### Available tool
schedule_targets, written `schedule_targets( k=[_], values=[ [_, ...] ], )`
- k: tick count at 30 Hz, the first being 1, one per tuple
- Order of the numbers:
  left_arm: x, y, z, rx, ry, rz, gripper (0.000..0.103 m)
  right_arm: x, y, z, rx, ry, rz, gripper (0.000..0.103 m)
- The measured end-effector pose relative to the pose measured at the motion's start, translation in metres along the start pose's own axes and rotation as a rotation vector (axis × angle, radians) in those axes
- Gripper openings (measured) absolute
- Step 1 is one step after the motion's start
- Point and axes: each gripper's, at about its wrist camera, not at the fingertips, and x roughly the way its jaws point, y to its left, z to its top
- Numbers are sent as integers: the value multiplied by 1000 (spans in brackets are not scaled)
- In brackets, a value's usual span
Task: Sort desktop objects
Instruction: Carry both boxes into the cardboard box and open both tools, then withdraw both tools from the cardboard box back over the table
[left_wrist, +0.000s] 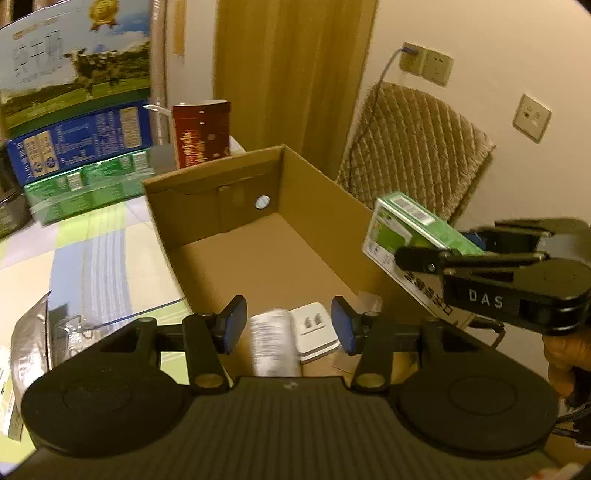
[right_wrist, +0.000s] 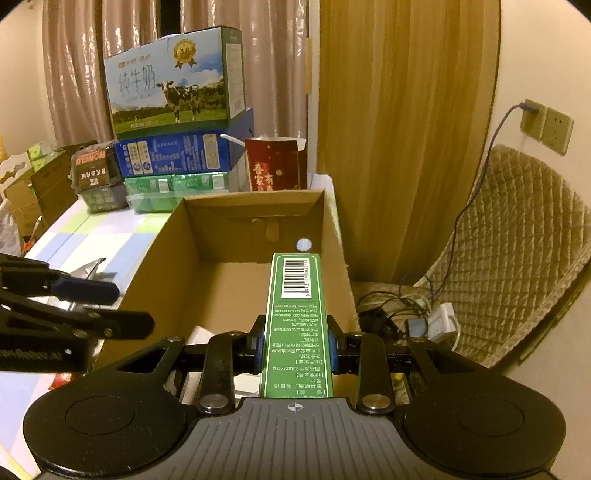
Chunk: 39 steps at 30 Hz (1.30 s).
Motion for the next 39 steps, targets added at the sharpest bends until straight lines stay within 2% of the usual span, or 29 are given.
schedule_targets(
  k=[9,11,13,19,22,32,37,39],
  values=[
    [-14,15,-4,-10,-16,38,45,10,8,7,27,-22,49,28],
    [-16,19,-5,-17,-17,35,45,11,6,12,46,-24,65,32],
    [-18,21,-8,-18,-16,43,45,7,5,13,53,-40,60,56],
    [-28,32,-17,-32,-23,54,50,-11,4,6,45,-64,39,60],
    [-36,35,-21,-40,-30,56,55,-22,4,-2,52,-64,32,64],
    [-70,48,-41,-52,-50,90,59,-48,23,-26,48,-43,43,71],
    [-89,59,-52,-68,-57,116,63,-58,44,-32,25,-35,60,82],
    [-97,64,-56,-70,-61,129,68,-62,54,-34,12,-36,64,87]
  ],
)
